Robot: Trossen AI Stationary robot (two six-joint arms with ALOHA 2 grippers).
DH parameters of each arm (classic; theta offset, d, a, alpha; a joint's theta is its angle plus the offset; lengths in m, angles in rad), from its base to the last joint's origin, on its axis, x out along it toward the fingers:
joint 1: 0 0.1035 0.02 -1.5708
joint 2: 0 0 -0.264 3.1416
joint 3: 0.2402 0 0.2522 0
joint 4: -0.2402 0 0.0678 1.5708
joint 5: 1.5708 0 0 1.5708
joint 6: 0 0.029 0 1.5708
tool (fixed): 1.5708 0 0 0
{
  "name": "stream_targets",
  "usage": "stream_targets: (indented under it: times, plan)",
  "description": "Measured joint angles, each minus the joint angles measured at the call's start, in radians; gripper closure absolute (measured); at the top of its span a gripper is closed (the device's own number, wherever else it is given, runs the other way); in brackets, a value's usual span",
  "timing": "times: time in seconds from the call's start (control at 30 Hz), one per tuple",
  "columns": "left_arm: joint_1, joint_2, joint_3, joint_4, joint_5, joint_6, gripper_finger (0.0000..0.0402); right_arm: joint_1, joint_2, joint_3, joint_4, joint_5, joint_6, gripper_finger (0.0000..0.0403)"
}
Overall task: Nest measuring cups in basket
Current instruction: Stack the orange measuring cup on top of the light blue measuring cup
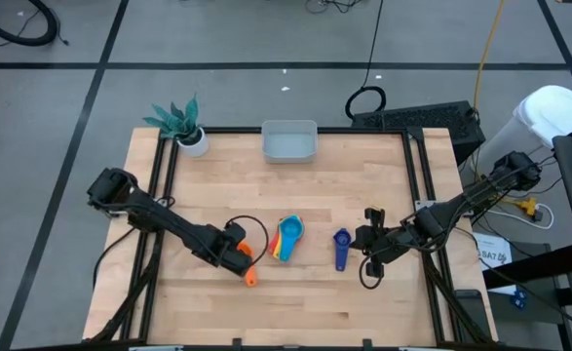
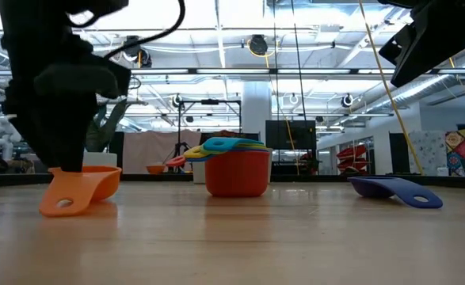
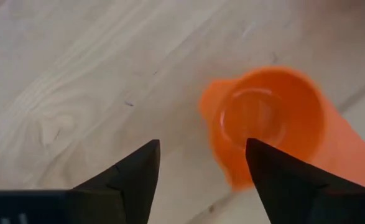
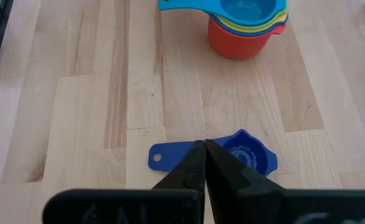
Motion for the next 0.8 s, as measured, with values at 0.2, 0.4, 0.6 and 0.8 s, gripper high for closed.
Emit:
stream_targets:
  times: [0.2, 0.4, 0.6, 0.8]
  plan:
    - [0.028, 0.000, -0.043, 0.110, -0.004, 0.013, 0.0204, 0.000, 0.000, 0.000, 0.000, 0.000, 0.004, 0.0403]
    - [0.039, 0.000, -0.043, 0.096, -0.007, 0.049, 0.0315, 0.000, 0.000, 0.000, 0.000, 0.000, 0.011, 0.0403]
    - [0.040, 0.000, -0.043, 0.089, -0.007, 0.068, 0.0387, 0.005, 0.000, 0.000, -0.001, 0.000, 0.025, 0.0403]
    - [0.047, 0.000, -0.038, 0.093, 0.020, 0.105, 0.0392, 0.018, 0.000, 0.000, -0.011, 0.000, 0.026, 0.0403]
